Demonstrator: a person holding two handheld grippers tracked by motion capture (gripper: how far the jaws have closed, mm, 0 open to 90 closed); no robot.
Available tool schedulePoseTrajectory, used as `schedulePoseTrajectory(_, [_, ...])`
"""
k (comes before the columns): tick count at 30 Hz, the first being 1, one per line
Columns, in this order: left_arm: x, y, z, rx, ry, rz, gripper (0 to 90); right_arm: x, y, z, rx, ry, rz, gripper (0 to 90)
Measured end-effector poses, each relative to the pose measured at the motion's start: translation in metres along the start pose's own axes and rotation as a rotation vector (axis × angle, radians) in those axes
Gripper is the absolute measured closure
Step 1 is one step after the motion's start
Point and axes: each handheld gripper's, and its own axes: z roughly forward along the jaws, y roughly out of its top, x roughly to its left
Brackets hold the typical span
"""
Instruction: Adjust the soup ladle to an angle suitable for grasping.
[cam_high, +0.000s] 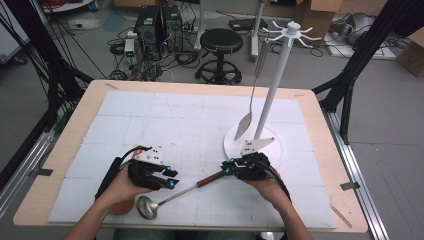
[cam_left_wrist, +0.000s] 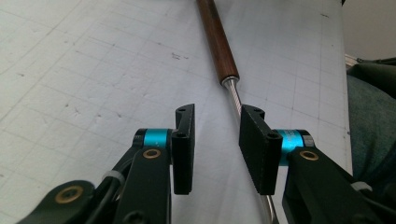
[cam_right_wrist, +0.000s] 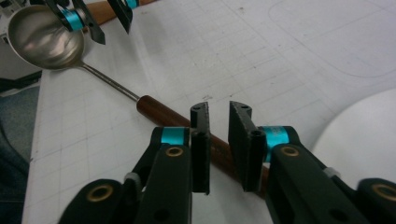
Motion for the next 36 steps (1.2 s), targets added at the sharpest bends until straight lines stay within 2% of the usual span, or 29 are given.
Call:
schedulePoseTrajectory(5, [0.001,0.0,-0.003,-0.014,0.009,-0.002,64.1,-0.005,0.004,0.018,0.05,0.003,-0.003,88.4])
schedulePoseTrajectory(12, [0.003,-0.001,-0.005,-0.026,0.013,-0.003,63.3,-0.014,0.001,0.029,0.113,-0.019,0.02,89.5])
schedulePoseTrajectory(19, [0.002,0.0,-0.007,-0.036,0.014,-0.006,62.3,-0.015,-0.001,0.025,0.117,-0.007,0.037,89.5])
schedulePoseTrajectory(22, [0.002,0.0,-0.008,-0.038,0.016,-0.003,61.9,-0.015,-0.001,0.024,0.116,-0.006,0.021,89.5])
schedulePoseTrajectory(28, [0.002,0.0,-0.008,-0.041,0.019,-0.006,61.3,-0.014,-0.003,0.025,0.145,-0.024,0.014,89.5])
schedulePoseTrajectory(30, [0.002,0.0,-0.008,-0.045,0.016,-0.005,61.3,-0.014,-0.005,0.024,0.176,-0.027,0.003,89.5])
schedulePoseTrajectory(31, [0.002,0.001,-0.009,-0.045,0.015,-0.004,61.2,-0.014,-0.007,0.024,0.168,-0.023,0.005,89.5])
schedulePoseTrajectory(36, [0.002,0.001,-0.009,-0.044,0.018,0.005,61.0,-0.012,-0.015,0.013,0.17,-0.017,0.02,89.5])
